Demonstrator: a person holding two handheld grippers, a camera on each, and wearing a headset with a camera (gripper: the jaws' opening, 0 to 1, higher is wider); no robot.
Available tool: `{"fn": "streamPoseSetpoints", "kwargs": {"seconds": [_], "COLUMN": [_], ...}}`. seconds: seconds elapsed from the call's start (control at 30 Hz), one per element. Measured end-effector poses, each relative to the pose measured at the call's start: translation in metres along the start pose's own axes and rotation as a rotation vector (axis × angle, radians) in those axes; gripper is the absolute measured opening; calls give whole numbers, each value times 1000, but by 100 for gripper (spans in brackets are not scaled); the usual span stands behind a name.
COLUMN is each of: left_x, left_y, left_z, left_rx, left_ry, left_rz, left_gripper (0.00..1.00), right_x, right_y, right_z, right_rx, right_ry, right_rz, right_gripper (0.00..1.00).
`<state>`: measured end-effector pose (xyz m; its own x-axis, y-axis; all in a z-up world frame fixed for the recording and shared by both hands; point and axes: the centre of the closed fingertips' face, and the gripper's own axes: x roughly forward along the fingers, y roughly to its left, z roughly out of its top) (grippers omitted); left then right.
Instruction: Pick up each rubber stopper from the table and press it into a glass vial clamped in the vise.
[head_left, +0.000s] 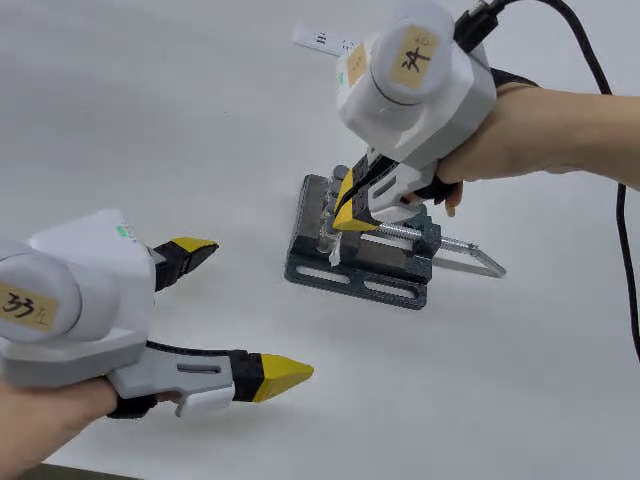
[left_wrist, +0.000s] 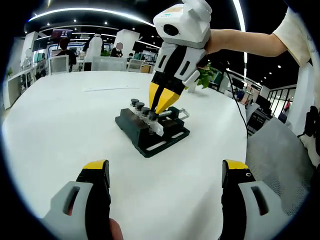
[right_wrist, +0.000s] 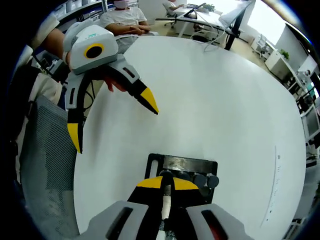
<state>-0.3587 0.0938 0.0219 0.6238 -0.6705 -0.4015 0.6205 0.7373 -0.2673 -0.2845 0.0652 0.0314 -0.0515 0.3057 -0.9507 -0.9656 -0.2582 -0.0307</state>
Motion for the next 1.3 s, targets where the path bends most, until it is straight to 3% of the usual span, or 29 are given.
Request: {"fn": "streamPoseSetpoints", "kwargs": {"seconds": [0.37, 0.77, 1.1, 1.3], "left_x": [0, 6, 8, 11], "left_y": [2, -1, 3, 4], "left_z": [-1, 0, -1, -2], "left_rx": [-1, -11, -20, -25], "left_ry": [2, 1, 2, -1], "left_rz": [1, -13, -9, -10], "left_gripper": [92, 92, 92, 92], "right_x": [0, 1, 2, 3], "right_y": [2, 1, 0, 4], "right_z": [0, 1, -1, 0], "right_rx": [36, 14, 79, 66], "right_ry": [4, 41, 39, 55], "right_rz": [30, 56, 92, 102], "right_gripper": [0, 0, 0, 0]}}
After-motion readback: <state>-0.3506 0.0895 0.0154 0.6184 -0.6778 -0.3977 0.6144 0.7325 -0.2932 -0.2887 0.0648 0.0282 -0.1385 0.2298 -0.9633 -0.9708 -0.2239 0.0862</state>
